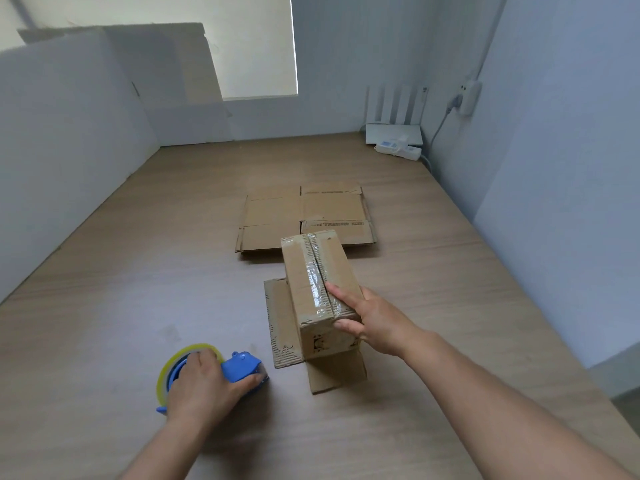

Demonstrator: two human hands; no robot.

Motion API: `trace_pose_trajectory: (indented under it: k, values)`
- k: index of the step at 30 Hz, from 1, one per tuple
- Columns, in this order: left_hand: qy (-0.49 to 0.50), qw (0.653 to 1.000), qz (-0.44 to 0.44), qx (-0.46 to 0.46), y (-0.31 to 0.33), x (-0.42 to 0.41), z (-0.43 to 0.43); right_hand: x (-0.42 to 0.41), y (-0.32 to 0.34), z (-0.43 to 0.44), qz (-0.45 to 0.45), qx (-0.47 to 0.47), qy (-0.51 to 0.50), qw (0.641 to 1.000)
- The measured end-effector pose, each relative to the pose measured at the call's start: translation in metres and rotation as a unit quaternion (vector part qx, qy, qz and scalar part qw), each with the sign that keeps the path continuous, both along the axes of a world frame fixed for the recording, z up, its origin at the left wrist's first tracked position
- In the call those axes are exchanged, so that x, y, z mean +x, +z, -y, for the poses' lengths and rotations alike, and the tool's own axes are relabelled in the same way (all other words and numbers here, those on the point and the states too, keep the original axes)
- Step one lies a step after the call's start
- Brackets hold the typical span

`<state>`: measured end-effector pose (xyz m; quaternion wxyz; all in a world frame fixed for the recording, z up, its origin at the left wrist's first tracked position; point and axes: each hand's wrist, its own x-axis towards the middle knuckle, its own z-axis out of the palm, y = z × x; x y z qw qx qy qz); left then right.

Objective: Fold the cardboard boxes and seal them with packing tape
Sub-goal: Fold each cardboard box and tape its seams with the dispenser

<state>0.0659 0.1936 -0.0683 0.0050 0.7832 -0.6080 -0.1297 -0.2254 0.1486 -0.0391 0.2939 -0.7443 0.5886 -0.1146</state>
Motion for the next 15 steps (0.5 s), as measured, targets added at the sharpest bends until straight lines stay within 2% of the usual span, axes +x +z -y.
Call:
trace_pose_trajectory:
  k: [4, 9, 10, 12, 14, 15]
  values:
    - [-0.037, 0.992, 0.076, 0.096, -0.008, 0.010, -0.001, 0.001, -0.001, -0.002, 0.002, 0.002, -0.006, 1.000]
    - [-0.041, 0.993, 0.004, 0.112, 0.001, 0.021, 0.013, 0.002, -0.001, -0.001, 0.008, 0.006, -0.011, 1.000]
    - [-0.043, 0.993, -0.025, 0.106, 0.005, 0.023, 0.015, 0.002, 0.000, -0.002, 0.010, 0.006, -0.011, 1.000]
    - [-0.032, 0.984, -0.153, 0.082, 0.017, 0.025, 0.019, 0.001, 0.000, -0.002, 0.004, 0.003, -0.008, 1.000]
    - [-0.016, 0.954, -0.295, 0.056, 0.037, 0.024, 0.023, -0.001, 0.000, -0.001, -0.022, -0.003, -0.003, 1.000]
    - [-0.023, 0.941, -0.335, 0.050, 0.048, 0.022, 0.025, -0.001, 0.001, -0.001, -0.038, -0.007, -0.002, 0.999]
